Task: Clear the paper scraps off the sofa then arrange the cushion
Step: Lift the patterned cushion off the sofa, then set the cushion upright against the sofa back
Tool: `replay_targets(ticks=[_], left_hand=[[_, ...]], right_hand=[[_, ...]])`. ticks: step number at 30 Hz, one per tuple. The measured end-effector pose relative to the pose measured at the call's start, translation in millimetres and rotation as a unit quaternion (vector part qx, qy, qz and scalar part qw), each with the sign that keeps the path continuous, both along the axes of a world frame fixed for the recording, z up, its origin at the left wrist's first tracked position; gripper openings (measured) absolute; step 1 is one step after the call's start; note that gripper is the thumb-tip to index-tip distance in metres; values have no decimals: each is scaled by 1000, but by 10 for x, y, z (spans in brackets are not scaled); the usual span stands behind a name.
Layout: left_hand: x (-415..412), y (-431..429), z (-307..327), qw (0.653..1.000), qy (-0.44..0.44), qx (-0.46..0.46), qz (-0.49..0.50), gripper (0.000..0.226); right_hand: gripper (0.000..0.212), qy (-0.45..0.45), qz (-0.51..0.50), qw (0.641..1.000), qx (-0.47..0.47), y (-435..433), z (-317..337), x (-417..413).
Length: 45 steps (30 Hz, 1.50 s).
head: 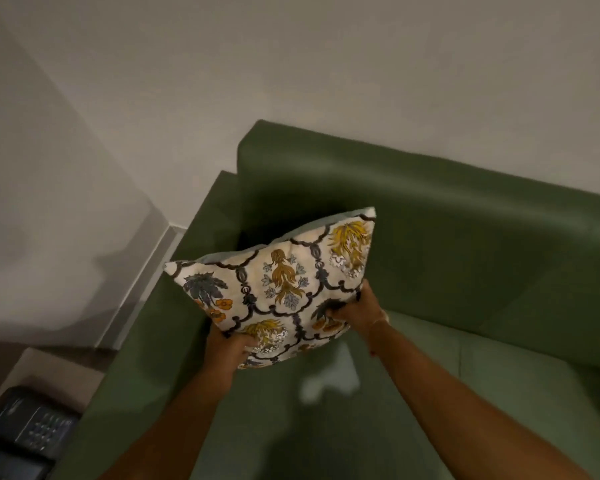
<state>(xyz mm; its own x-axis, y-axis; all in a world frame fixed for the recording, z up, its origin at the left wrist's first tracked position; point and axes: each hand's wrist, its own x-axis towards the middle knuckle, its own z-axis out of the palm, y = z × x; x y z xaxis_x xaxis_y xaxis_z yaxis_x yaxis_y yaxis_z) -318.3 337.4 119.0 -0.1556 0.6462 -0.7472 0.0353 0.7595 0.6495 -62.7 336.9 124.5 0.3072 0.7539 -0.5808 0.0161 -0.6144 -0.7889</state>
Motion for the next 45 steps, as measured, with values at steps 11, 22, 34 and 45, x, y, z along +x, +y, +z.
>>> replay_targets(ticks=[11, 22, 34, 45], left_hand=[[1207, 302, -36, 985, -3, 55, -161, 75], [1523, -53, 245, 854, 200, -145, -458, 56], [4587, -1342, -3, 795, 98, 82, -593, 74], [7751, -2378, -166, 684, 137, 125, -705, 96]], right_hand=[[76, 46, -196, 977, 73, -954, -28, 833], [100, 42, -163, 986, -10, -1535, 83, 1280], [99, 0, -418, 908, -24, -3666, 172, 3406], [113, -28, -575, 818, -17, -5353, -269, 5552]])
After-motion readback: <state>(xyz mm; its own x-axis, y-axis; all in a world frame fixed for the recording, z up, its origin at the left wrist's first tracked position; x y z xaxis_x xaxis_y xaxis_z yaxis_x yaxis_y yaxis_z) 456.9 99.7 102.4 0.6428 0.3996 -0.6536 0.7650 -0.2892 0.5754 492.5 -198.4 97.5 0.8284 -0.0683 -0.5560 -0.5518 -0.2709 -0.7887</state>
